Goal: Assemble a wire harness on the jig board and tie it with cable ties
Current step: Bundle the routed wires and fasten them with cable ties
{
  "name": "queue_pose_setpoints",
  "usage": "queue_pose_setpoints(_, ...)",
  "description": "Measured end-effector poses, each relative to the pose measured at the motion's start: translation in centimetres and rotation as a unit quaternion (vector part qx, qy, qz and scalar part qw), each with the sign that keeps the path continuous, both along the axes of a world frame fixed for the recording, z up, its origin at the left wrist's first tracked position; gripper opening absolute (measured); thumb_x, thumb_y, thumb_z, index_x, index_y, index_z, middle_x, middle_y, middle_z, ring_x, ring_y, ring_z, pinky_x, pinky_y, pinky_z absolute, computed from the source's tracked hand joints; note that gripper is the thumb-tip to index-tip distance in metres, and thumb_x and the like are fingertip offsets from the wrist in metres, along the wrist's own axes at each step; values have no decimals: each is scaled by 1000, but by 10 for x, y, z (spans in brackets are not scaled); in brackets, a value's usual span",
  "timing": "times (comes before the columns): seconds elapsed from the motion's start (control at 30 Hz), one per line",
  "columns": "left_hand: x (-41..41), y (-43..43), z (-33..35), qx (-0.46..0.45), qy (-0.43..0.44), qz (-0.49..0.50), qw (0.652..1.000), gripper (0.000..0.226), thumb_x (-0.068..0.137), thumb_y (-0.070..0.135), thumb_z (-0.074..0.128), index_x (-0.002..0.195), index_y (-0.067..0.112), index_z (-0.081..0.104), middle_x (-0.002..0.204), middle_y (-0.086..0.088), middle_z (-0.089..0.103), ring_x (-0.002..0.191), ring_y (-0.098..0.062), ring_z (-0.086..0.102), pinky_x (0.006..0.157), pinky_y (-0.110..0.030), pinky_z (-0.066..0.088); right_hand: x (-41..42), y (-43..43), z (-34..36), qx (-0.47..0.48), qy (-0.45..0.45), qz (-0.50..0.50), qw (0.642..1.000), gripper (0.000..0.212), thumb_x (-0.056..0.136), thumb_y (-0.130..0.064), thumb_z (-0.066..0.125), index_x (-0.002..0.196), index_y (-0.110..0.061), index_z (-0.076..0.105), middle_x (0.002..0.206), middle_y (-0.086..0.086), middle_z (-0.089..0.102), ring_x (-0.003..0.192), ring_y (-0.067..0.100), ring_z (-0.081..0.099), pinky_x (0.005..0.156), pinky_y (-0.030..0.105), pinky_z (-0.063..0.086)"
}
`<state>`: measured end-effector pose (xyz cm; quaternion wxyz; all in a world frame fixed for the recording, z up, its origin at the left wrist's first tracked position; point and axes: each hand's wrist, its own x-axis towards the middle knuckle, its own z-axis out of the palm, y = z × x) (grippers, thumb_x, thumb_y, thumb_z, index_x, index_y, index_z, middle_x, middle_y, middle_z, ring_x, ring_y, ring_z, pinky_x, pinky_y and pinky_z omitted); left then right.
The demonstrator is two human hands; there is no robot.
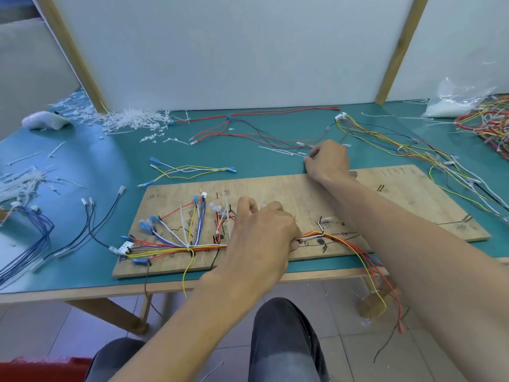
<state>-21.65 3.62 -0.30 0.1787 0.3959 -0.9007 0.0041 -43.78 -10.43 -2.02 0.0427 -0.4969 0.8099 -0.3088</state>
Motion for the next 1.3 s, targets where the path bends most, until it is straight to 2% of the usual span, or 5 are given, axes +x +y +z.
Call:
queue_pose_setpoints(0.67, 1, 3, 1, 24, 3, 13, 1000, 18, 94, 39, 69, 109, 42, 78, 92, 16, 66, 96, -11, 53, 78, -35, 10, -6, 26, 7, -65, -66, 117, 989, 13, 103, -11, 62, 92, -16, 66, 86, 2, 70, 85, 22, 64, 83, 37, 52)
queue_pose_setpoints(0.9, 1, 11, 9, 30, 2, 30, 999, 16, 95, 34, 70, 110, 37, 75, 92, 14, 66, 93, -12, 49, 78, -37, 12, -1, 108, 31, -101, 78, 213, 969, 18, 100, 0, 54, 96, -17, 59, 88, -7, 68, 87, 26, 60, 81, 49, 51)
queue_pose_setpoints(1.07, 5, 27, 14, 34, 73, 80, 994, 49, 94, 49, 66, 137, 42, 45, 106, 18, 69, 108, -12, 53, 97, -41, 23, -2, 171, 51, -87, 239, 255, 933, 30, 88, 12, 67, 96, -16, 61, 85, -15, 60, 83, 27, 57, 74, 46, 45)
queue_pose_setpoints(1.17, 6, 36, 22, -8, 148, 115, 982, 42, 92, 59, 65, 125, 38, 51, 87, 18, 64, 103, -7, 48, 90, -42, 27, -2, 193, 58, -78, 288, 269, 916, 31, 83, 13, 71, 96, -14, 63, 87, -6, 70, 83, 30, 61, 75, 43, 43)
queue_pose_setpoints(1.3, 3, 40, 32, -32, 99, 106, 989, 26, 99, 61, 52, 107, 39, 65, 92, 17, 59, 111, -14, 48, 90, -44, 26, 5, 204, 70, -94, 315, 276, 903, 22, 90, 6, 71, 96, -14, 63, 86, -4, 70, 82, 31, 60, 75, 42, 40)
